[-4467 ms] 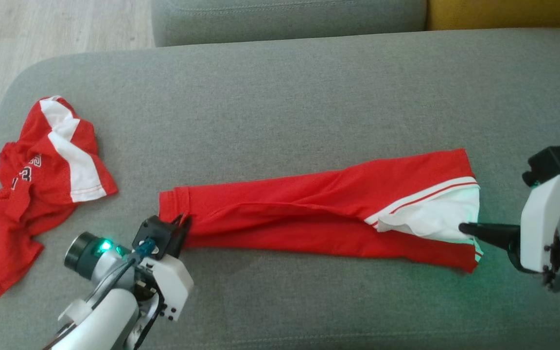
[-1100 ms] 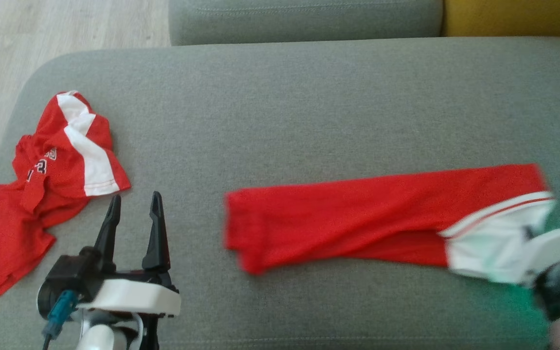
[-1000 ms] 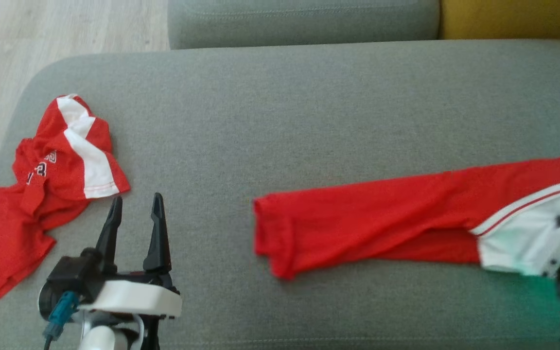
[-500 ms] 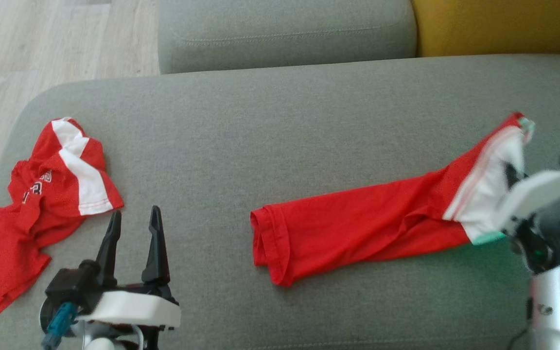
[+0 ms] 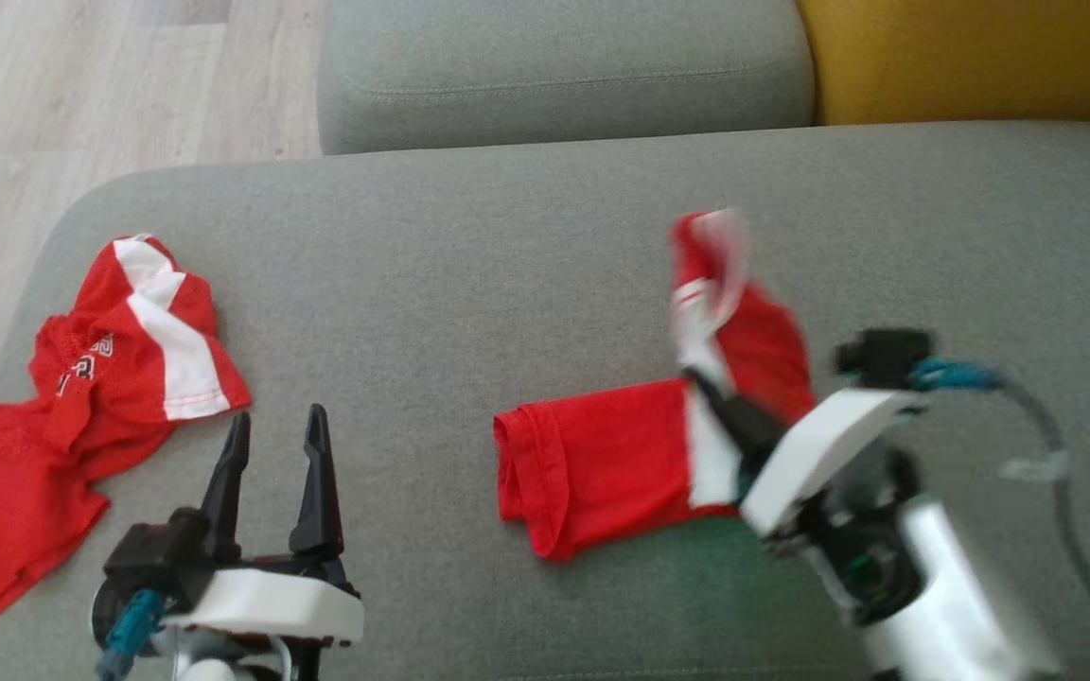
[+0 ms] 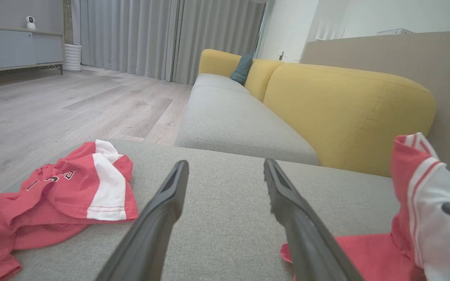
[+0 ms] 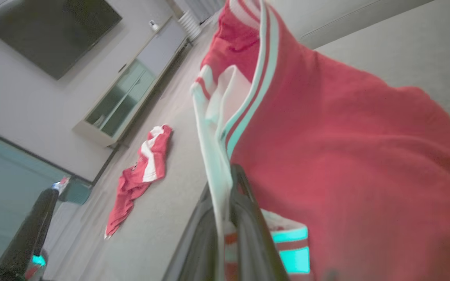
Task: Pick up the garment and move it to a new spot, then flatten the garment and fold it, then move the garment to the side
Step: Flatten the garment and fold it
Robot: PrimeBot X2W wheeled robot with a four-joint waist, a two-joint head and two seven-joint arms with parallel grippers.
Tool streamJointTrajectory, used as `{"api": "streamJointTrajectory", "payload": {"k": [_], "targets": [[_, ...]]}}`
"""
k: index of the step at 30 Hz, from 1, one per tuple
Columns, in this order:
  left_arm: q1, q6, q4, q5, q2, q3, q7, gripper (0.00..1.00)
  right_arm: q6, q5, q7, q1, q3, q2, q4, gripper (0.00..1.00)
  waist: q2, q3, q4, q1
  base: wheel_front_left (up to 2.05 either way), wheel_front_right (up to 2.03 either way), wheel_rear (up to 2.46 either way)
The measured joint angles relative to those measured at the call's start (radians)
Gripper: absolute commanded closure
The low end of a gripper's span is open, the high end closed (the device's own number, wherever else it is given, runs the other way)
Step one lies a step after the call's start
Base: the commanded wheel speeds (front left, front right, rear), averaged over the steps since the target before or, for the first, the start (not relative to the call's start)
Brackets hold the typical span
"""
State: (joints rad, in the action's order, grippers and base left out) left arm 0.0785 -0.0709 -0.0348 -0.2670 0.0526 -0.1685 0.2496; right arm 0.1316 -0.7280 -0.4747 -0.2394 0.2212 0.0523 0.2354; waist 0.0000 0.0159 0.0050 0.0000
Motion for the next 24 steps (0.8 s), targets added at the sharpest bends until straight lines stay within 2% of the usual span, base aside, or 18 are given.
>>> {"api": "streamJointTrajectory", "payload": {"k": [5, 12, 15, 16, 17, 24], "targets": [[0.0, 0.0, -0.002, -0.003, 0.0, -0.014, 0.0, 0.0, 0.0, -0.061, 0.115, 0.005, 0.173, 0.0, 0.058, 1.0, 0.0, -0.003, 0.023, 0.0, 0.0, 0.0, 0.0], [0.0, -0.001, -0.013, -0.02, 0.0, -0.036, 0.0, 0.0, 0.0, -0.185, 0.292, -0.006, 0.355, 0.002, 0.228, 1.0, 0.0, -0.016, 0.08, 0.0, 0.0, 0.0, 0.0], [-0.001, -0.001, -0.025, -0.021, 0.0, -0.049, 0.0, 0.0, 0.0, -0.242, 0.398, -0.056, 0.444, 0.003, 0.313, 1.0, 0.0, -0.026, 0.114, 0.0, 0.0, 0.0, 0.0], [-0.001, 0.0, -0.026, -0.021, 0.0, -0.05, 0.0, 0.0, 0.0, -0.257, 0.433, -0.072, 0.457, 0.003, 0.334, 0.33, 0.0, -0.027, 0.123, 0.0, 0.0, 0.0, 0.0], [-0.001, -0.001, -0.027, -0.021, 0.0, -0.05, 0.0, 0.0, 0.0, -0.276, 0.454, -0.09, 0.473, 0.003, 0.361, 0.0, 0.0, -0.029, 0.13, 0.0, 0.0, 0.0, 0.0], [0.0, 0.0, -0.038, -0.021, 0.0, -0.045, 0.0, 0.0, 0.0, -0.49, 0.504, -0.153, 0.696, 0.012, 0.367, 0.0, 0.0, -0.036, 0.142, 0.0, 0.0, 0.0, 0.0]]}}
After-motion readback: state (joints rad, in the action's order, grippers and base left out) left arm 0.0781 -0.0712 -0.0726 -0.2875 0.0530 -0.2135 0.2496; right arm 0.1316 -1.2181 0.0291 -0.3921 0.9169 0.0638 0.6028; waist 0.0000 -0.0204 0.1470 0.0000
